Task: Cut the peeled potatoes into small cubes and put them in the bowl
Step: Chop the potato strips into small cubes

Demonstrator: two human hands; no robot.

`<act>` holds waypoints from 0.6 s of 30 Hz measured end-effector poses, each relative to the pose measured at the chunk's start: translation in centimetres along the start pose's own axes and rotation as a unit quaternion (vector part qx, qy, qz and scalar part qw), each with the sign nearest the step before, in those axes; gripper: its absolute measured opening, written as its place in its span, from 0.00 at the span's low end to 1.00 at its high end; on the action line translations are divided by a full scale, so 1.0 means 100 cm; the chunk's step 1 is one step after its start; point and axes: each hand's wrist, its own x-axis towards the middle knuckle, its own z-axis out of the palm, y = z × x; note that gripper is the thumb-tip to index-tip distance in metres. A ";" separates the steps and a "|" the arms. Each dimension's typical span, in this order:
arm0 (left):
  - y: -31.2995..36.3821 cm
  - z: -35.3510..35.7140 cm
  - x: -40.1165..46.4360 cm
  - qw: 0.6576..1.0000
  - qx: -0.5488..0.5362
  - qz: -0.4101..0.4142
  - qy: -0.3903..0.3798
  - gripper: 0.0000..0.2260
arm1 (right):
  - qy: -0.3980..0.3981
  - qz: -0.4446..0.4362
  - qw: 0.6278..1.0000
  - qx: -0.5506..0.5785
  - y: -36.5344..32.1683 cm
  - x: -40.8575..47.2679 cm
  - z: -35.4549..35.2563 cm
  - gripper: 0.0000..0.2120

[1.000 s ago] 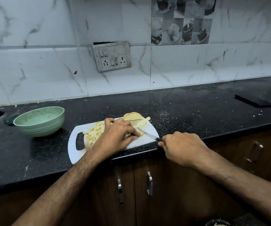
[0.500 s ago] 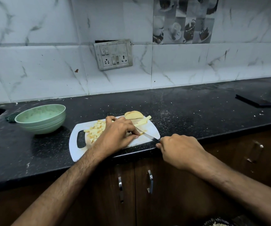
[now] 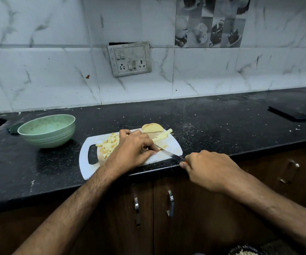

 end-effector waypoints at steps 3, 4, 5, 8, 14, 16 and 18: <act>0.002 -0.002 0.000 1.000 0.005 0.004 -0.004 0.03 | 0.010 -0.002 1.000 0.003 -0.008 0.006 0.005 0.18; 0.002 -0.002 -0.001 1.000 0.003 0.002 -0.001 0.03 | 0.011 -0.002 1.000 0.003 -0.009 0.008 0.005 0.18; 0.001 -0.002 -0.002 1.000 0.000 -0.002 0.000 0.03 | 0.011 0.001 1.000 0.004 -0.008 0.010 0.004 0.18; 0.002 -0.003 -0.003 1.000 -0.008 -0.009 0.007 0.03 | 0.019 0.014 1.000 0.005 -0.002 0.009 -0.002 0.18; 0.004 -0.004 -0.004 0.999 -0.048 -0.020 0.008 0.15 | 0.003 0.001 1.000 0.005 -0.003 -0.007 -0.003 0.17; 0.005 -0.005 -0.004 0.998 -0.052 -0.018 0.002 0.17 | 0.004 0.002 1.000 0.008 -0.007 -0.006 -0.002 0.16; 0.006 -0.005 -0.003 0.998 -0.052 -0.017 -0.002 0.18 | 0.006 0.003 1.000 0.006 -0.012 -0.003 -0.002 0.16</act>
